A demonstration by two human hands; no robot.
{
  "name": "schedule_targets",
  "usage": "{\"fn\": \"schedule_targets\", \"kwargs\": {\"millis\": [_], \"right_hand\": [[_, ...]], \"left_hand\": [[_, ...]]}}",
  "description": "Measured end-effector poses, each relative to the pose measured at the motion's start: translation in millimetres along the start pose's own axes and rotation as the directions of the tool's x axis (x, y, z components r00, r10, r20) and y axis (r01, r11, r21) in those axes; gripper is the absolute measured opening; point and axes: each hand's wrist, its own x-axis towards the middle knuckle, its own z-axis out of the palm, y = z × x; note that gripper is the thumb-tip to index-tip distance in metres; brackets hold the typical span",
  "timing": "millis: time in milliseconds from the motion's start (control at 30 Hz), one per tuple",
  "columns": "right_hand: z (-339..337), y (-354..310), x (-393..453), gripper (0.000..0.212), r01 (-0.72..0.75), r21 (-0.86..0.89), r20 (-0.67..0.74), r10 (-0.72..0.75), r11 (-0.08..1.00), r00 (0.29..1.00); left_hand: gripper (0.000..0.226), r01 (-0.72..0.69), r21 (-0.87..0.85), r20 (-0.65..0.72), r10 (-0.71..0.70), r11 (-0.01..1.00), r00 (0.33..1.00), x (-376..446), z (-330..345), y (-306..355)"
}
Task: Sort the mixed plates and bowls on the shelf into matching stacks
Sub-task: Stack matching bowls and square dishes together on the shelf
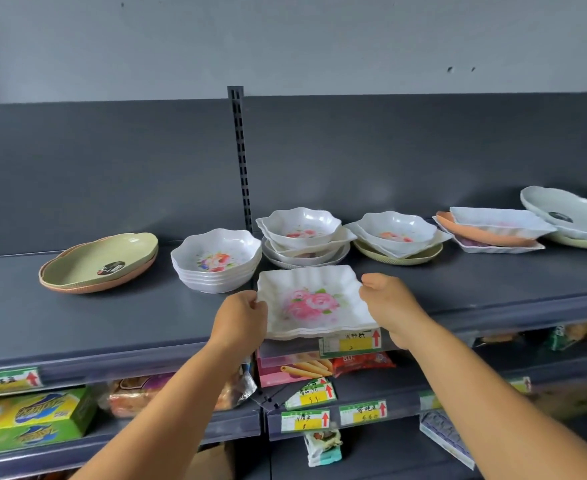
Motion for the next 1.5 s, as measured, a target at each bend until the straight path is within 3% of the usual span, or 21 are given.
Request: {"fn": "schedule_targets", "kwargs": {"millis": [367,467,600,667,767,1033,1367,1500], "right_hand": [[-33,16,10,0.044,-0.041,0.080,-0.062,0.046,0.996,0.997],[-45,17,16,0.039,-0.025,0.062,-0.075,0.029,0.998,0.997],[-67,19,36,0.040,0.043,0.041,-0.127,-0.037,0.998,0.991],[-81,19,52,0.045,0.072,0.004,-0.162,-0.070,0.997,0.984],[-102,20,78,0.049,0.084,-0.067,-0.193,-0.096,0.994,0.977],[-127,22,140,0.045,0.047,-0.343,-0.185,-0.116,0.938,0.976],[-117,19,171,0.050,-0.065,-0.447,-0.209,-0.033,0.892,0.977],[-122,14,176,0.023,-0.130,-0.406,-0.259,0.023,0.904,0.966]], "left_hand": [[0.039,-0.067,0.074,0.060,0.063,0.995,0.996,10,28,25],[0.036,-0.076,0.094,0.007,0.076,0.993,0.997,16,30,33],[0.016,-0.096,0.091,-0.078,0.103,0.991,0.992,32,32,54],[0.046,-0.054,0.071,-0.114,0.062,0.996,0.992,44,35,64],[0.059,-0.010,0.096,-0.165,0.026,0.995,0.986,62,43,77],[0.054,0.132,0.354,-0.241,-0.046,0.926,0.969,89,58,93],[0.042,0.159,0.393,-0.263,-0.056,0.906,0.963,117,51,99],[0.033,0.203,0.324,-0.298,-0.104,0.924,0.949,128,48,92]]}}
